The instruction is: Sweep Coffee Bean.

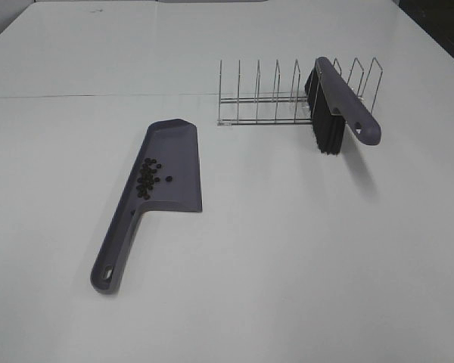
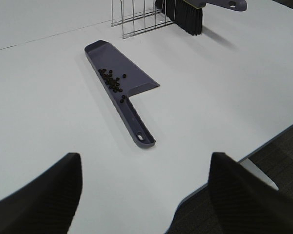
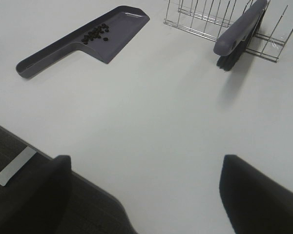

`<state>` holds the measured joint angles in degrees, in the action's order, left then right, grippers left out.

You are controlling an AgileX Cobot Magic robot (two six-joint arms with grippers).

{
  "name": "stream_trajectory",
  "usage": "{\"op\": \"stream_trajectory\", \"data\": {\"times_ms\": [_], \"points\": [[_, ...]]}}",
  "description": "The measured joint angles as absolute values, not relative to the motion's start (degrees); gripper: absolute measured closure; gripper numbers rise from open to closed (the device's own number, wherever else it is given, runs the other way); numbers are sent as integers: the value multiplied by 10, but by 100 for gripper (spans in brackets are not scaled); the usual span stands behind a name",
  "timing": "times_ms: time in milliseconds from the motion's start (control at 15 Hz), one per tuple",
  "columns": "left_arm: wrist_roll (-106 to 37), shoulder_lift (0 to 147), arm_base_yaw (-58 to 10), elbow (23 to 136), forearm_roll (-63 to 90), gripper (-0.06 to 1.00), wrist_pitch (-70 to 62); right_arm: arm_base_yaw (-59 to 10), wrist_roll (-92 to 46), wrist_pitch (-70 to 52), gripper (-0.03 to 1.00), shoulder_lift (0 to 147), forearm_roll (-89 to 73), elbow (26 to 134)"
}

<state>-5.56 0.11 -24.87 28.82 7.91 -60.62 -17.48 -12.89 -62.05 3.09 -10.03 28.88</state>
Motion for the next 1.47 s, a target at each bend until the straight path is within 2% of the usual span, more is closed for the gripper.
{"op": "stream_trajectory", "data": {"times_ms": [200, 267, 333, 467, 667, 933, 1467], "points": [[-56, 1, -246, 288, 79, 26, -606, -168, -129, -621, 24, 31, -100, 289], [-56, 0, -230, 288, 79, 26, -606, -145, -129, -621, 24, 31, -100, 289], [-56, -1, -178, 288, 79, 26, -606, -111, -129, -621, 24, 31, -100, 289], [-56, -2, -123, 288, 79, 26, -606, -37, -129, -619, 24, 28, -100, 289], [-56, -2, -56, 288, 79, 26, -606, 18, -129, -619, 24, -2, -100, 288], [-56, -2, -17, 288, 79, 26, -606, 22, -129, -619, 24, -2, -100, 288], [-56, -2, -16, 288, 79, 26, -606, 22, -129, -619, 24, -2, -100, 288]]}}
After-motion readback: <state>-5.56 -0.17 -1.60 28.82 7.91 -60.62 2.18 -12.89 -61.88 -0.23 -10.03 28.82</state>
